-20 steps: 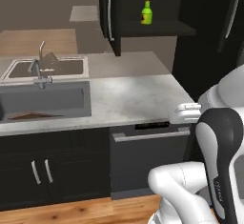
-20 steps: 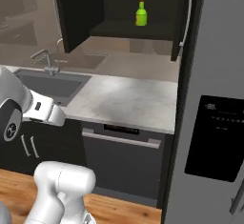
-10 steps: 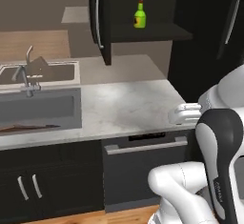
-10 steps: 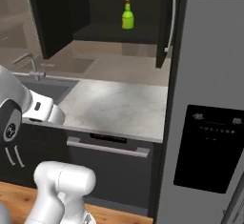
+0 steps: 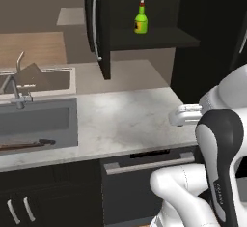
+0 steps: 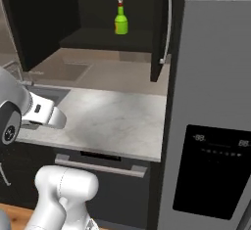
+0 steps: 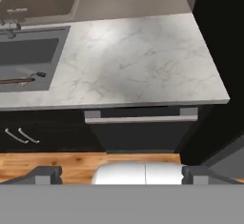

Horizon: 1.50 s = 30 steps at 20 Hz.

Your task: Move the cutting board and knife to the sink. Then move spray from the cabinet to the counter.

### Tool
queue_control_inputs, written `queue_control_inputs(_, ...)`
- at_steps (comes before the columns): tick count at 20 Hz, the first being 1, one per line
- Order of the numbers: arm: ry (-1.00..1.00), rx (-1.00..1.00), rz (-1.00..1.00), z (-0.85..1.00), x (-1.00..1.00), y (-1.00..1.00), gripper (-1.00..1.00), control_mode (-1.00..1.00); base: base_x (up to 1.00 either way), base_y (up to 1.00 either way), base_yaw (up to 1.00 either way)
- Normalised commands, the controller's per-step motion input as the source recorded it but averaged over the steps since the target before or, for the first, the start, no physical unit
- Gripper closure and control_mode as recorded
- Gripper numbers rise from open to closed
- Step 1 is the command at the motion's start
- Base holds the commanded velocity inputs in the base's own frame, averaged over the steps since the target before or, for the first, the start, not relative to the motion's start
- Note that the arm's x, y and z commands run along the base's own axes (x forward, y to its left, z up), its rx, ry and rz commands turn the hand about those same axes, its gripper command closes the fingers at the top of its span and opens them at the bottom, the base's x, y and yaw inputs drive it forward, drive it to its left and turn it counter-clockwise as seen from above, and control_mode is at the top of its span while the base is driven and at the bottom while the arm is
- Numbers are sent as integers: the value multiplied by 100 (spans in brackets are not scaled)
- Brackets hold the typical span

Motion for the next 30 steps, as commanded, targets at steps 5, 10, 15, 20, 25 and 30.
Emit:
queue_control_inputs(5,0,0,0,0,0,0,-100,100,41,-41,-4)
queue_control_inputs(10,0,0,0,0,0,0,-100,100,43,-33,-4)
queue_control_inputs(15,0,0,0,0,0,0,-100,100,51,-7,-6)
queue_control_inputs(20,0,0,0,0,0,0,-100,100,69,2,-4)
queue_control_inputs(25,0,0,0,0,0,0,-100,100,79,2,0)
queue_control_inputs(30,0,0,0,0,0,0,-100,100,100,12,0)
